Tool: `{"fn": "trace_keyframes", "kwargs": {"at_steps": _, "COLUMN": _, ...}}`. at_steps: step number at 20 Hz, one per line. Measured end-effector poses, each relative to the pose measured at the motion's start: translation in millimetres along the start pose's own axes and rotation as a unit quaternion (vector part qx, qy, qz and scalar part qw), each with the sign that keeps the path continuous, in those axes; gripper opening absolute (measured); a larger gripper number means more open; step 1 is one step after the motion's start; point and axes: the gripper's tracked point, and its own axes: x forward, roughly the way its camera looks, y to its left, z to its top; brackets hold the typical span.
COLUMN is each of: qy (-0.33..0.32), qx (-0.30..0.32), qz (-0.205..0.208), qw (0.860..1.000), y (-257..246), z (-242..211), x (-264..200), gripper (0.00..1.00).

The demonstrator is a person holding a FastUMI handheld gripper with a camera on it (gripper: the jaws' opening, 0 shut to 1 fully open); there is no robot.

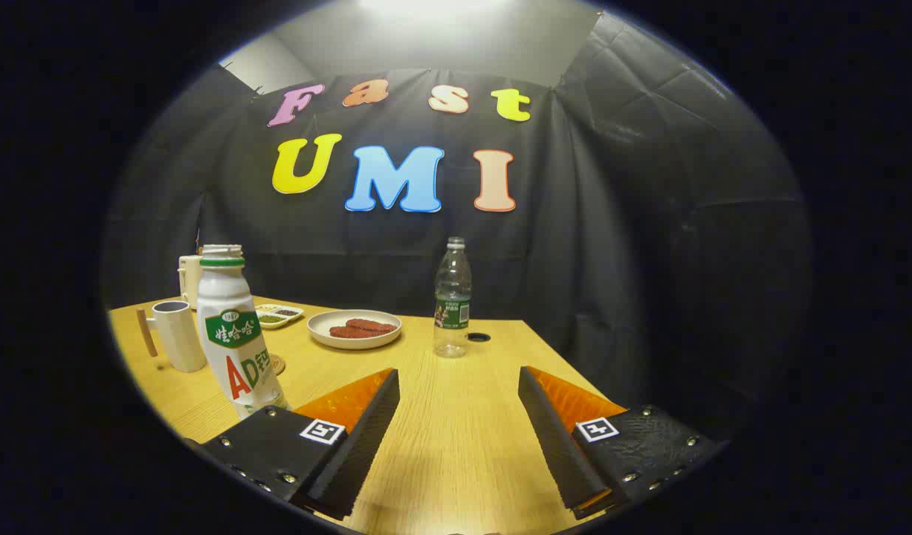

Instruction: Take the bottle from table, then pour the juice into the cup, finally place the bottle on the coaster

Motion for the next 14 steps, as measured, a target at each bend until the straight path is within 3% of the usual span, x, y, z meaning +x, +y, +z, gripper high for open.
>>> {"fn": "trace_keyframes", "kwargs": {"at_steps": 4, "qy": -0.056, "qx": 0.003, "qz": -0.036, "qw": 0.998, "y": -16, "z": 31, "x": 7, "gripper": 0.97}}
{"fn": "trace_keyframes", "kwargs": {"at_steps": 7, "qy": -0.090, "qx": -0.044, "qz": -0.046, "qw": 0.994, "y": -11, "z": 61, "x": 8, "gripper": 0.97}}
{"fn": "trace_keyframes", "kwargs": {"at_steps": 9, "qy": -0.100, "qx": -0.027, "qz": -0.027, "qw": 0.994, "y": 9, "z": 80, "x": 1, "gripper": 0.97}}
{"fn": "trace_keyframes", "kwargs": {"at_steps": 14, "qy": -0.086, "qx": 0.078, "qz": 0.075, "qw": 0.990, "y": 79, "z": 102, "x": -23, "gripper": 0.97}}
